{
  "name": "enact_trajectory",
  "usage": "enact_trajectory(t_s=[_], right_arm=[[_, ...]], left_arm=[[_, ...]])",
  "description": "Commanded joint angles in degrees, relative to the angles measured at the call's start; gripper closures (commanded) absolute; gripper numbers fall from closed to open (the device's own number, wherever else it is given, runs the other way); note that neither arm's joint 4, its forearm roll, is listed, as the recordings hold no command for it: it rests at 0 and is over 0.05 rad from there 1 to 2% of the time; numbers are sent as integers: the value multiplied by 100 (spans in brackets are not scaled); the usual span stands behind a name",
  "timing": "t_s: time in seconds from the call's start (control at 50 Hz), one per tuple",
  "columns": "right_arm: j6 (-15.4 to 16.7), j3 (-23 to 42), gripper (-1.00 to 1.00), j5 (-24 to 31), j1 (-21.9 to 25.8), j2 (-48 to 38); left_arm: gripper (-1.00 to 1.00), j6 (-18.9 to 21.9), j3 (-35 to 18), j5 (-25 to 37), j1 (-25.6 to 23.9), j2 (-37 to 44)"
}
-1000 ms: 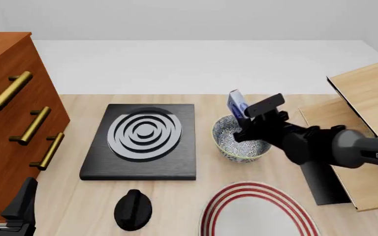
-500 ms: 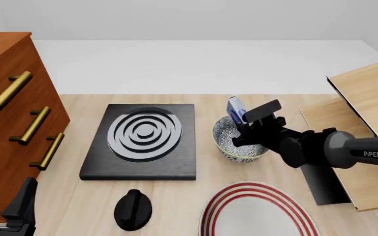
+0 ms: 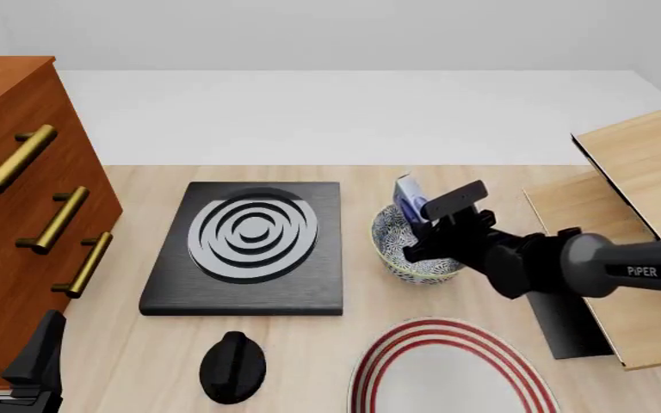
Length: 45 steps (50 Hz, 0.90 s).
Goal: Pick up the cream cheese and put it in the bowl.
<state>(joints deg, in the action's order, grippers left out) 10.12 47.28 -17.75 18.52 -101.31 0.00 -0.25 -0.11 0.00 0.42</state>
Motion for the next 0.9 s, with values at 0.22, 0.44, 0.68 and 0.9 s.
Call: enact_trajectory(t_s=[0.22,0.44,0.68,0.9], right_arm=[[-108,44,100,-28,47,-101],[-127,54,-100,28,67,-67],[-140,48,-100,58,68,8],[-155,78,-100,198,43,242]], left_arm=[[-100,0,0,0,-1,0],[-100,0,0,0,-1,0],[-100,0,0,0,-1,0],[-100,0,0,0,0,0]])
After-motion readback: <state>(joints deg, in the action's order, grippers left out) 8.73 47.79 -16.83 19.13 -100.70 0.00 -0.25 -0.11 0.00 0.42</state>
